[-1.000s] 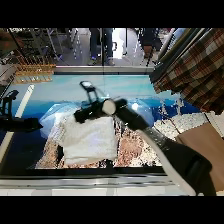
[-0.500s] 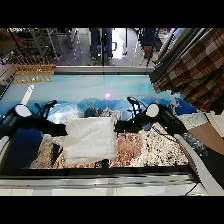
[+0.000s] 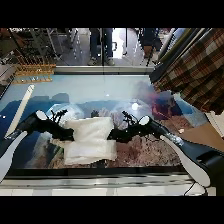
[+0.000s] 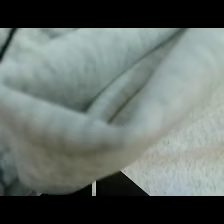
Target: Fold the clothes and pants, and hang the long-sleeved shirts on hangers.
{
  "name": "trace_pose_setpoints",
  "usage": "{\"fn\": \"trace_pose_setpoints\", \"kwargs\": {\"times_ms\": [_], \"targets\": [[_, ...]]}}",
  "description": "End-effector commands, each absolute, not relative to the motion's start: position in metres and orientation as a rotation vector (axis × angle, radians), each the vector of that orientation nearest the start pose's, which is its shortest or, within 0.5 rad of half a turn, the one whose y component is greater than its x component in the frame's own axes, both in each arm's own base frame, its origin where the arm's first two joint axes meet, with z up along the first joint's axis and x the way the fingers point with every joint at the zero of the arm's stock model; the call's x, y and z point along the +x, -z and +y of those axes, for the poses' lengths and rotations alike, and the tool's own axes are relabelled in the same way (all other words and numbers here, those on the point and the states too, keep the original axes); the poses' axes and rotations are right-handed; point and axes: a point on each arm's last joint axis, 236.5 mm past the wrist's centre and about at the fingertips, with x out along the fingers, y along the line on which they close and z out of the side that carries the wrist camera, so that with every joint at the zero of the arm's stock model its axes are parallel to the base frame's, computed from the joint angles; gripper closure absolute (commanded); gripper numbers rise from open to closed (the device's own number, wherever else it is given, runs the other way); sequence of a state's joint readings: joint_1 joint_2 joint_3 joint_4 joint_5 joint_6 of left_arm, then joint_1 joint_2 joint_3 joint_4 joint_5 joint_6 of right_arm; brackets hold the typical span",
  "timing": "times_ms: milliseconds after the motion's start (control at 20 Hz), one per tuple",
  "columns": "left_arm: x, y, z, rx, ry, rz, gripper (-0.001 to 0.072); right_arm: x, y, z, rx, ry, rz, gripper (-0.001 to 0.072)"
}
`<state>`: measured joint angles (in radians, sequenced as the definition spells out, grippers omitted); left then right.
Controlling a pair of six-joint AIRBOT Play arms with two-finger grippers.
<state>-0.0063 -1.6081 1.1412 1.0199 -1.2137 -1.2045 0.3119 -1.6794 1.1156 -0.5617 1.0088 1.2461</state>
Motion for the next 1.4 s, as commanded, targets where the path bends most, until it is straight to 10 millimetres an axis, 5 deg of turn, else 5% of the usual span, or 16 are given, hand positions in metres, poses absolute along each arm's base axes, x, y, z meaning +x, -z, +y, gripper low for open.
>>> {"fn": "trace_pose_setpoints", "kwargs": {"times_ms": [0, 50, 150, 200, 250, 350, 500, 650, 750, 900, 1100, 1200, 1350], "targets": [[0.359, 0.094, -0.118, -0.294, 0.515, 1.550, 0.0681, 0.356, 0.074, 0.326, 0.713, -0.811, 1.466, 0.0014], [0.359, 0.094, -0.118, -0.295, 0.515, 1.550, 0.0681, 0.359, 0.071, 0.339, 0.718, -0.838, 1.457, 0.0087], [0.359, 0.094, -0.118, -0.294, 0.515, 1.548, 0.0681, 0.368, 0.067, 0.362, 0.695, -0.866, 1.416, 0.0362], [0.360, 0.091, -0.117, -0.294, 0.515, 1.542, 0.0681, 0.375, 0.063, 0.367, 0.680, -0.868, 1.386, 0.0598], [0.358, 0.083, -0.116, -0.295, 0.524, 1.544, 0.0681, 0.379, 0.053, 0.370, 0.678, -0.883, 1.365, 0.0683], [0.351, 0.048, -0.113, -0.282, 0.565, 1.532, 0.0681, 0.389, 0.023, 0.356, 0.696, -0.904, 1.337, 0.0685], [0.345, -0.028, -0.101, -0.224, 0.590, 1.385, 0.0681, 0.416, -0.036, 0.286, 0.717, -0.822, 1.253, 0.0686], [0.339, -0.089, -0.079, -0.188, 0.530, 1.202, 0.0681, 0.429, -0.117, 0.171, 0.727, -0.668, 1.084, 0.0686], [0.335, -0.112, -0.067, -0.183, 0.491, 1.132, 0.0681, 0.418, -0.163, 0.081, 0.765, -0.512, 0.972, 0.0686], [0.333, -0.122, -0.060, -0.183, 0.470, 1.100, 0.0681, 0.371, -0.191, -0.057, 0.816, -0.212, 0.856, 0.0687], [0.332, -0.115, -0.061, -0.191, 0.472, 1.116, 0.0681, 0.266, -0.166, -0.216, 0.894, 0.202, 0.795, 0.0687], [0.332, -0.112, -0.061, -0.196, 0.472, 1.125, 0.0681, 0.201, -0.126, -0.265, 0.958, 0.428, 0.832, 0.0685], [0.333, -0.109, -0.060, -0.200, 0.471, 1.131, 0.0681, 0.107, -0.032, -0.275, 1.089, 0.694, 1.042, 0.0684]]}}
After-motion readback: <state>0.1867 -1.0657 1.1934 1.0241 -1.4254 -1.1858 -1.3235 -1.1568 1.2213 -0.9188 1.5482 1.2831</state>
